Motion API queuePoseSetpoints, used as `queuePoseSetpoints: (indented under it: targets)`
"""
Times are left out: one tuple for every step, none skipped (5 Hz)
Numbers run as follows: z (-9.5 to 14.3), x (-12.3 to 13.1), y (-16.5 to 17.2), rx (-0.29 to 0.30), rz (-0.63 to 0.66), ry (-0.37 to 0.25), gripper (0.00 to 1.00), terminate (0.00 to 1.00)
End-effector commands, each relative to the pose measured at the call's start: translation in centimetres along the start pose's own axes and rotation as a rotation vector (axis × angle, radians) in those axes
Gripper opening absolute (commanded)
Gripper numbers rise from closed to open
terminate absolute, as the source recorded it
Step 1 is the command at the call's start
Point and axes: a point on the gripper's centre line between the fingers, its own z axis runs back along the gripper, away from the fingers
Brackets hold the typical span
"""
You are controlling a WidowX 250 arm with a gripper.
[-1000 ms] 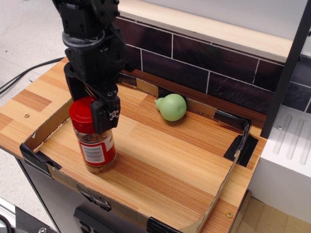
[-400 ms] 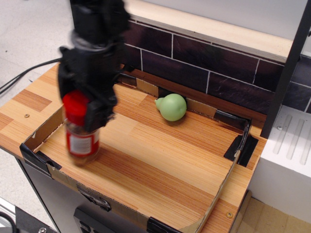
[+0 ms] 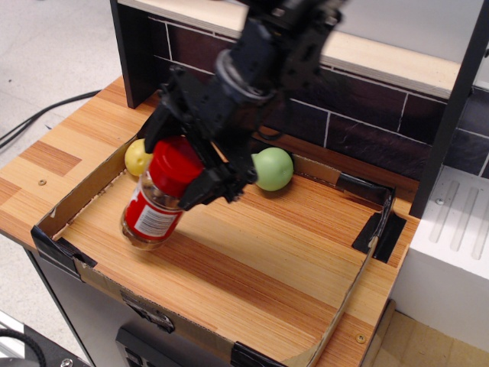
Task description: Topple basil bottle
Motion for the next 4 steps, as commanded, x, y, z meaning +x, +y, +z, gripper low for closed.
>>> queuePoseSetpoints:
  targets:
    - [0.6, 2.3, -2.2, 0.004, -0.073, 0.054, 0.00, 0.00]
    - [0.2, 2.9, -3.2, -0.086, -0.154, -0.084, 0.00, 0.00]
    - [0.6, 3.0, -3.9, -0.194, -0.234, -0.241, 0.00, 0.00]
    - [1.5, 3.3, -4.3, -0.361, -0.237, -0.395, 0.00, 0.00]
